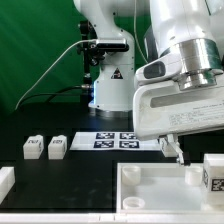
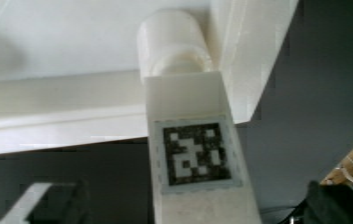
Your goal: Assemble one leg
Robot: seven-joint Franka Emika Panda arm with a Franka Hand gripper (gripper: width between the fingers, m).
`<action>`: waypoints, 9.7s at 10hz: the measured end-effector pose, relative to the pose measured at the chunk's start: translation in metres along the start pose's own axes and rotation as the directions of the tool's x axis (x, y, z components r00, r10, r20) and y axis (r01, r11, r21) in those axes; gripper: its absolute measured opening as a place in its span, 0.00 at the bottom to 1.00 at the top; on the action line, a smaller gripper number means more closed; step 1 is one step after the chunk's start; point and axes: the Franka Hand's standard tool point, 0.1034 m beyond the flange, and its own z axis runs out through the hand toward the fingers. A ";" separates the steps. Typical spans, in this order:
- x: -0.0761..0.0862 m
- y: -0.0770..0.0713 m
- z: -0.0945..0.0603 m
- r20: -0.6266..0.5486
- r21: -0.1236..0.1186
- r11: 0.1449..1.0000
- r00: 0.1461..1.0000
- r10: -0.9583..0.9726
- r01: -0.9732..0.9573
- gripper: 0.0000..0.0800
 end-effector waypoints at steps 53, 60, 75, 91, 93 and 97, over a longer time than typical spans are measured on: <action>0.012 0.009 0.016 0.500 -0.145 0.947 0.805 0.320 -0.287 0.39; 0.011 0.004 0.018 0.467 -0.226 0.866 0.730 0.499 -0.447 0.38; 0.010 0.005 0.018 0.460 -0.243 0.848 0.714 0.529 -0.471 0.37; 0.000 -0.007 0.011 0.404 -0.301 0.711 0.591 0.699 -0.635 0.80; 0.002 -0.004 0.013 0.436 -0.226 0.818 0.696 0.571 -0.529 0.81; 0.008 -0.004 0.017 0.512 -0.041 0.999 0.858 0.042 -0.025 0.81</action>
Offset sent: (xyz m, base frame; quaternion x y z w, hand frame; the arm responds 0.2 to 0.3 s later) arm 0.0000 0.0000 0.0000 0.0000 0.0000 0.0000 1.0000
